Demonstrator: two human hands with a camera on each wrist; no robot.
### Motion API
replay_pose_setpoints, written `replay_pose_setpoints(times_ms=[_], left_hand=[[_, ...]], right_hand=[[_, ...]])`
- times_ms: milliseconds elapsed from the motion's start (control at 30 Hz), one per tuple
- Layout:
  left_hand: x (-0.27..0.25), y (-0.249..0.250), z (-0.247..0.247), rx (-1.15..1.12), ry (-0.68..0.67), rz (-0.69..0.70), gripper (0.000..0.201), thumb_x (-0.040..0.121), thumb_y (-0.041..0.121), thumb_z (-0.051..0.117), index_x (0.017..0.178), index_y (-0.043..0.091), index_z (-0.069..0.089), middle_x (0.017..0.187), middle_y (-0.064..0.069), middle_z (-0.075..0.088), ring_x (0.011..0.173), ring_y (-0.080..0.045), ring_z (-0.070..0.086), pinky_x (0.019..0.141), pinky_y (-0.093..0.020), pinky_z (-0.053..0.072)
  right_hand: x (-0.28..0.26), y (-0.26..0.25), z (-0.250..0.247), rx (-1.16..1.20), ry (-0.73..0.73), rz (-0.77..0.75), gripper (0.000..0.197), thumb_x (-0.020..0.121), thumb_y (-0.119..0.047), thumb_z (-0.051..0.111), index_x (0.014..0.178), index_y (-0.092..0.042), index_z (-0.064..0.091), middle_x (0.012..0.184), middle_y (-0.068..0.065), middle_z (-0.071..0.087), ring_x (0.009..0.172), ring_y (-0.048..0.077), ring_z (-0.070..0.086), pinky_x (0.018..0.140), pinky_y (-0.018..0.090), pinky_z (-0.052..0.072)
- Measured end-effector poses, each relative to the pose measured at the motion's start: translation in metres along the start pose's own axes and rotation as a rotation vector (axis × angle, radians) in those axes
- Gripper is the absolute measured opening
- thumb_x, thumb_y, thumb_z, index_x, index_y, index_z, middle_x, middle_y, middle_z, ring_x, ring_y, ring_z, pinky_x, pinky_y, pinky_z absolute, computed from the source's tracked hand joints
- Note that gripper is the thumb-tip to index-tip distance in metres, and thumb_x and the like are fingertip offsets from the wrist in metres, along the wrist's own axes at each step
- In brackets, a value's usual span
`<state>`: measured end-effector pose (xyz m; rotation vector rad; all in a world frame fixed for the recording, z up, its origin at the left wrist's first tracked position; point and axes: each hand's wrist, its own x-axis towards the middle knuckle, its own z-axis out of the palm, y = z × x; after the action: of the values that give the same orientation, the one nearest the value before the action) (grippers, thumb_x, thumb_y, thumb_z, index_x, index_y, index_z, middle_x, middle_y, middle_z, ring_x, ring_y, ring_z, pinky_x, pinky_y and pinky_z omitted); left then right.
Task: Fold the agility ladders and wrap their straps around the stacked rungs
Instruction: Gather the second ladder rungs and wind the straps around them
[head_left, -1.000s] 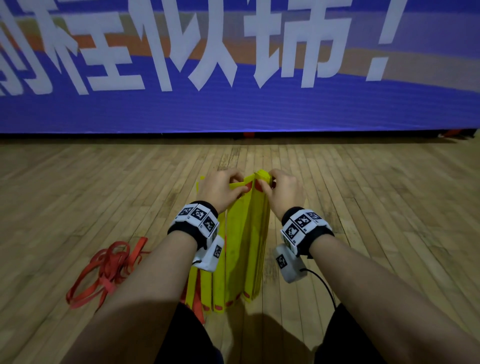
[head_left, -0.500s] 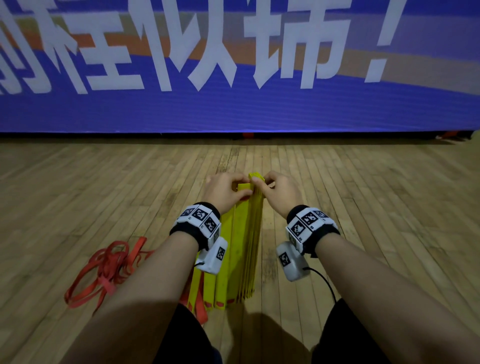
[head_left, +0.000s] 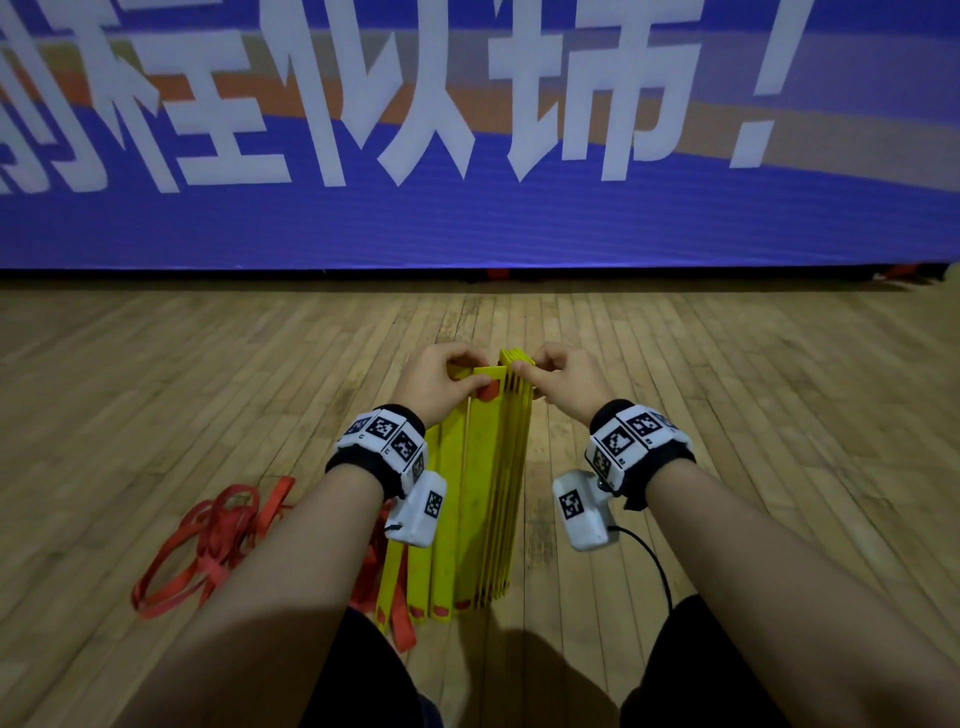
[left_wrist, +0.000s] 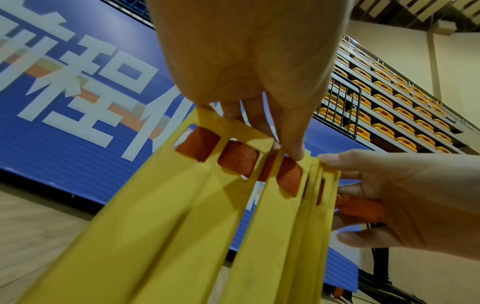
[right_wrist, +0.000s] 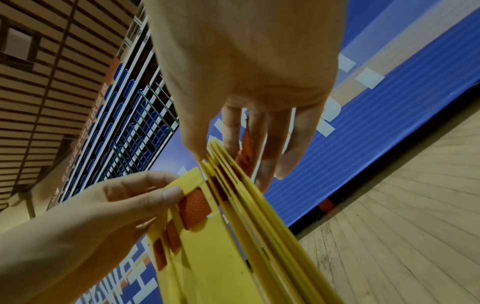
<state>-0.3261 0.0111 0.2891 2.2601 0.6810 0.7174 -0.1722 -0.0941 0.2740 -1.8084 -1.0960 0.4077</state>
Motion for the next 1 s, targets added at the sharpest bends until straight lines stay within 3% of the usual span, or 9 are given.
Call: replay_pose_setpoints(times_ms=[100,233,300,367,467,600,700,800,1000], left_hand=[[0.002,-0.003,-0.005,-0.007,0.026,0.004,0.014,0.079,0.014,0.076,0.087,0.02,0.066,0.09,0.003,0.067,0.087,-0.012,0.059,0.074,-0.014,0.045],[0.003,-0.014,-0.008,0.037,0.072,-0.053,0.019,0.068,0.044,0.078,0.073,0.038,0.061,0.083,0.015,0.066,0.085,-0.015,0.063,0.085,-0.043,0.051],[0.005,-0.02,-0.008,0.069,0.098,-0.071,0.018,0.065,0.05,0.076,0.068,0.043,0.059,0.079,0.022,0.063,0.085,-0.012,0.062,0.089,-0.047,0.048],[0.005,-0.019,-0.009,0.055,0.12,-0.074,0.018,0.068,0.043,0.078,0.065,0.041,0.061,0.074,0.026,0.061,0.083,-0.009,0.059,0.089,-0.043,0.045],[0.006,-0.017,-0.006,-0.027,0.114,-0.067,0.015,0.076,0.02,0.079,0.073,0.024,0.065,0.074,0.02,0.059,0.077,-0.005,0.055,0.075,-0.023,0.04],[0.006,-0.019,-0.004,-0.055,0.115,-0.062,0.012,0.077,0.02,0.079,0.078,0.019,0.067,0.078,0.011,0.062,0.083,-0.008,0.056,0.073,-0.018,0.039],[0.005,-0.018,-0.005,-0.084,0.104,-0.069,0.013,0.076,0.018,0.079,0.078,0.016,0.066,0.076,0.011,0.061,0.072,0.001,0.056,0.064,-0.008,0.041],[0.002,-0.017,-0.009,-0.214,0.088,-0.079,0.017,0.077,0.007,0.076,0.076,0.016,0.063,0.073,0.007,0.06,0.056,0.004,0.058,0.051,-0.011,0.044],[0.002,-0.031,-0.023,-0.373,0.057,-0.179,0.021,0.082,0.002,0.069,0.08,0.021,0.062,0.083,0.002,0.062,0.077,-0.012,0.058,0.068,-0.024,0.05]], right_hand=[[0.0,-0.001,-0.002,0.01,-0.005,-0.009,0.021,0.087,-0.033,0.066,0.069,-0.025,0.057,0.074,0.003,0.067,0.076,0.024,0.067,0.074,0.04,0.052],[0.0,-0.004,-0.003,0.033,-0.006,-0.016,0.016,0.085,-0.029,0.069,0.077,-0.03,0.055,0.081,0.005,0.066,0.073,0.023,0.066,0.075,0.039,0.053],[0.0,-0.003,-0.004,0.015,-0.001,-0.032,0.014,0.085,-0.03,0.069,0.082,-0.032,0.055,0.084,0.007,0.067,0.077,0.025,0.067,0.077,0.041,0.054],[-0.001,-0.004,-0.004,-0.014,-0.003,-0.05,0.011,0.086,-0.032,0.067,0.09,-0.032,0.056,0.086,0.007,0.068,0.081,0.025,0.067,0.079,0.043,0.054],[-0.002,-0.005,-0.004,-0.039,-0.008,-0.069,0.014,0.087,-0.032,0.065,0.099,-0.029,0.058,0.086,0.004,0.067,0.082,0.024,0.066,0.081,0.045,0.053],[-0.002,-0.007,0.0,-0.049,0.019,-0.076,0.019,0.082,-0.038,0.07,0.095,-0.03,0.058,0.089,0.0,0.066,0.087,0.019,0.063,0.082,0.046,0.052],[-0.004,-0.009,0.002,-0.08,0.038,-0.053,0.03,0.077,-0.045,0.073,0.095,-0.028,0.056,0.091,-0.007,0.063,0.089,0.014,0.061,0.081,0.039,0.053],[-0.004,-0.01,0.003,-0.119,0.084,-0.044,0.027,0.078,-0.044,0.072,0.093,-0.028,0.055,0.089,-0.009,0.06,0.088,0.014,0.061,0.079,0.037,0.053],[-0.004,-0.01,-0.002,-0.102,0.137,-0.022,0.022,0.083,-0.035,0.07,0.093,-0.024,0.056,0.089,-0.005,0.059,0.088,0.017,0.059,0.077,0.036,0.051]])
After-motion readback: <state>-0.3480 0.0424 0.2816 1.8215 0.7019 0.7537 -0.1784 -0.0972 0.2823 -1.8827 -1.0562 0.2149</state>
